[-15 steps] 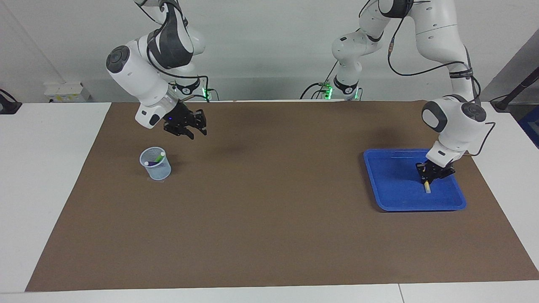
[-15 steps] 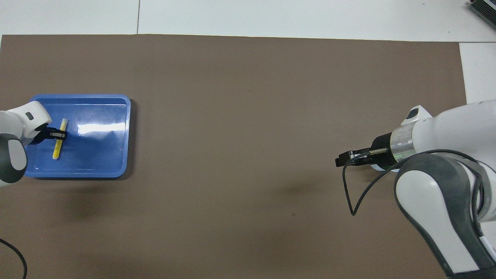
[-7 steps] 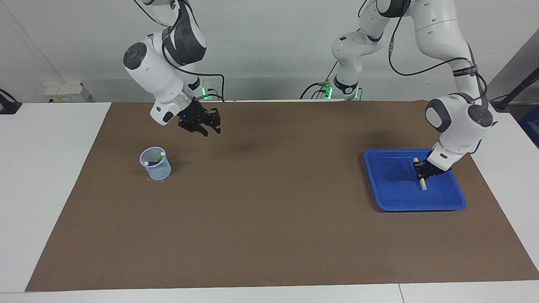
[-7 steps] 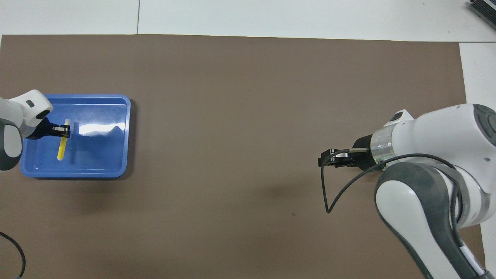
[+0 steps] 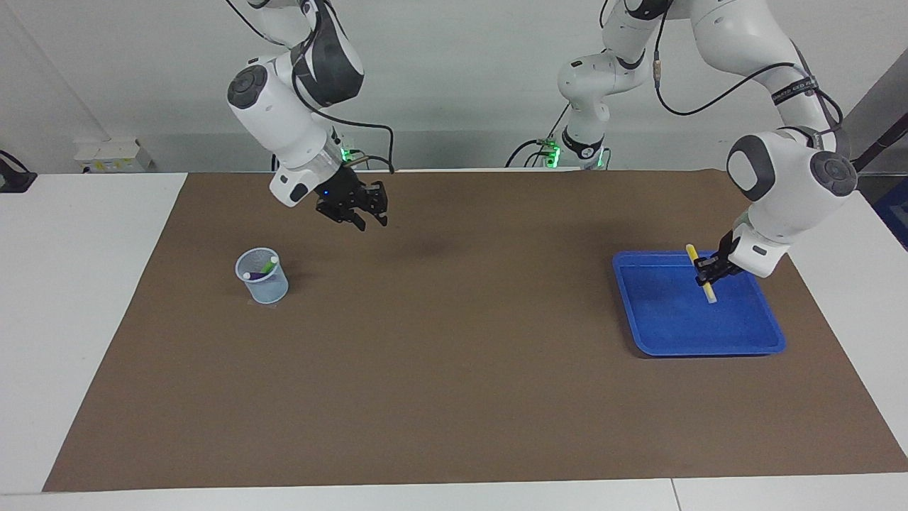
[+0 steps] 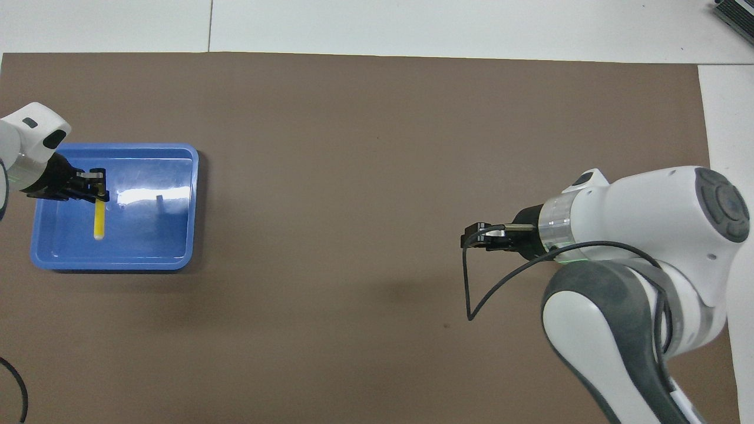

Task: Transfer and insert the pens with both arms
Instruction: 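Lift the yellow pen toward the right gripper while the right gripper approaches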

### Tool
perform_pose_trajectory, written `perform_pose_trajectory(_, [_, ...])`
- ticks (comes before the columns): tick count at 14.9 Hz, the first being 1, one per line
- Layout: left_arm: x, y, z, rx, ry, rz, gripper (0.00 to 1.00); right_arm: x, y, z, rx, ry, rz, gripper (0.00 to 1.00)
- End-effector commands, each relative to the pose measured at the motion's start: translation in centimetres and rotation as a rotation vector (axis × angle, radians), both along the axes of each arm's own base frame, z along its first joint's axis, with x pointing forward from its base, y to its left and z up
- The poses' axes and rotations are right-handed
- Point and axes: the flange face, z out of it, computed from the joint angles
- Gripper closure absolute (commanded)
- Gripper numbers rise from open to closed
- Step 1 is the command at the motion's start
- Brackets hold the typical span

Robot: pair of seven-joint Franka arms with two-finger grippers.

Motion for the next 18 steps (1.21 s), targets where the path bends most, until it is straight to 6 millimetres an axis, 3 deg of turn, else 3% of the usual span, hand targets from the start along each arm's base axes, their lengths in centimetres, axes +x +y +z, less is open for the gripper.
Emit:
perform_pose_trajectory(1, [-1.3, -2.4, 3.4, -0.102, 0.038, 0.272, 1.00, -0.4, 2.9, 0.4, 0.095, -0.012, -0.094, 0.48])
perform_pose_trajectory(8, [-3.5, -11.6, 6.6, -0.192, 0.203, 0.722, 1.00, -0.8, 6.4, 1.4, 0.251, 0.002, -0.240, 0.43])
perform_pose_trajectory(12, [-5.8, -15.1, 6.8, -0.242, 0.323, 0.903, 1.00, -1.9, 11.7, 2.2, 0.325, -0.013, -0.399, 0.43])
perform_pose_trajectory(18, [-9.5, -17.2, 7.6, -0.246, 0.408, 1.098, 1.00, -1.0, 21.0, 3.1, 0.444, -0.042, -0.518, 0.39])
